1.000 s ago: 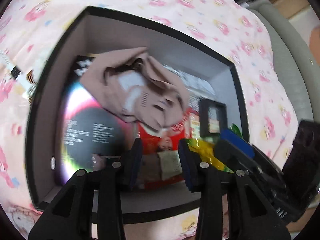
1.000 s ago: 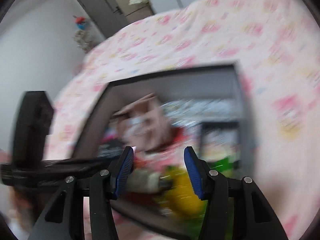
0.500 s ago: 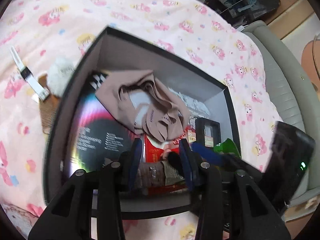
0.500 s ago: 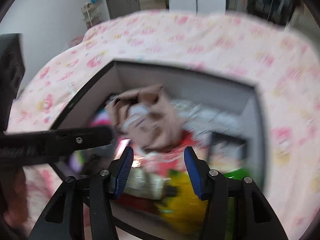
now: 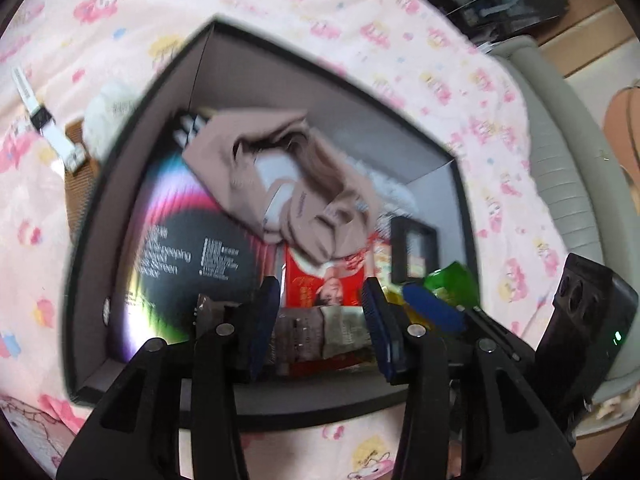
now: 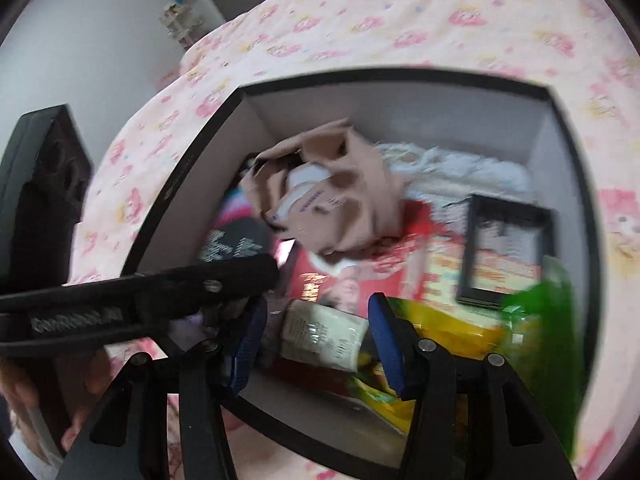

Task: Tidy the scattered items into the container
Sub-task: 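Raise the left gripper out of the box and withdraw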

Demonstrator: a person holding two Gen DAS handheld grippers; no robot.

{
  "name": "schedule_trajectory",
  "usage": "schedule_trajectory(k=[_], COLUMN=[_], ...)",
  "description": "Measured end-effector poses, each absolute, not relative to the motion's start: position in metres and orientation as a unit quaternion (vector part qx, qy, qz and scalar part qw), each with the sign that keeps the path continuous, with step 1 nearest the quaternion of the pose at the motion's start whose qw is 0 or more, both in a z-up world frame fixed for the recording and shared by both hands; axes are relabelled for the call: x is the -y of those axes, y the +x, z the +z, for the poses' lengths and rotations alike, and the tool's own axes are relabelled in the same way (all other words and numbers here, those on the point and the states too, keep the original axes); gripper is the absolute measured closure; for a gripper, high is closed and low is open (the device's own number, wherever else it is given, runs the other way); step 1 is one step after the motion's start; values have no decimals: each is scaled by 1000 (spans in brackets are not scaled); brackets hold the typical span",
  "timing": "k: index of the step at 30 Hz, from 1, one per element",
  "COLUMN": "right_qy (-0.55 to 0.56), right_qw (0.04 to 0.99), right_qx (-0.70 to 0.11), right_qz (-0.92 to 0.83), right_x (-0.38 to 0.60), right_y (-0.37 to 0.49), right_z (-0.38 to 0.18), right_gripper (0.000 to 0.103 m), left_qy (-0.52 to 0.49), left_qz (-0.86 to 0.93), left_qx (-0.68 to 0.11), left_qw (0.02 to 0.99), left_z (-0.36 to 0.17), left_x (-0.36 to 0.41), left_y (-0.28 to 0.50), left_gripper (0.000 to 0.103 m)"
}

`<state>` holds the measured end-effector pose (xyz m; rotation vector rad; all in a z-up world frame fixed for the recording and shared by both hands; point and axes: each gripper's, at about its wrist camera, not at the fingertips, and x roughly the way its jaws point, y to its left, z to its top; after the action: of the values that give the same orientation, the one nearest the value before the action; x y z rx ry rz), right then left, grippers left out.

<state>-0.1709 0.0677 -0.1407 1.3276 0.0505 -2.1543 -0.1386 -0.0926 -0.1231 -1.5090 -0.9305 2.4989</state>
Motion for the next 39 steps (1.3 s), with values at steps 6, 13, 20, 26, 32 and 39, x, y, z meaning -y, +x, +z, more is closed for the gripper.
schedule_trajectory(k=[6, 13, 20, 26, 32, 39], right_qy=[437, 373, 359, 365, 381, 403], right_qw=[256, 258, 266, 283, 331, 406], right_qx=[-10, -36, -28, -21, -40, -25], right_qz=[-862, -890, -894, -887, -862, -820], right_x=[-95, -86, -89, -77, -32, 45], right_y=[-157, -111, -62, -33, -19, -19], right_z=[-98, -40, -16, -15, -28, -42], right_gripper=[54, 55, 55, 55, 55, 55], left_qy=[-428, -394, -387, -382, -379, -353], left_qz=[874, 896, 900, 902, 901, 905], left_qx=[228, 191, 176, 178, 204, 236], left_qw=[41, 77, 102, 93, 57, 7], left_z=[-71, -28, -6, -5, -16, -30], left_x=[71, 50, 47, 63, 108, 182], left_y=[-106, -66, -23, 14, 42, 65], left_gripper=[60, 60, 58, 58, 58, 58])
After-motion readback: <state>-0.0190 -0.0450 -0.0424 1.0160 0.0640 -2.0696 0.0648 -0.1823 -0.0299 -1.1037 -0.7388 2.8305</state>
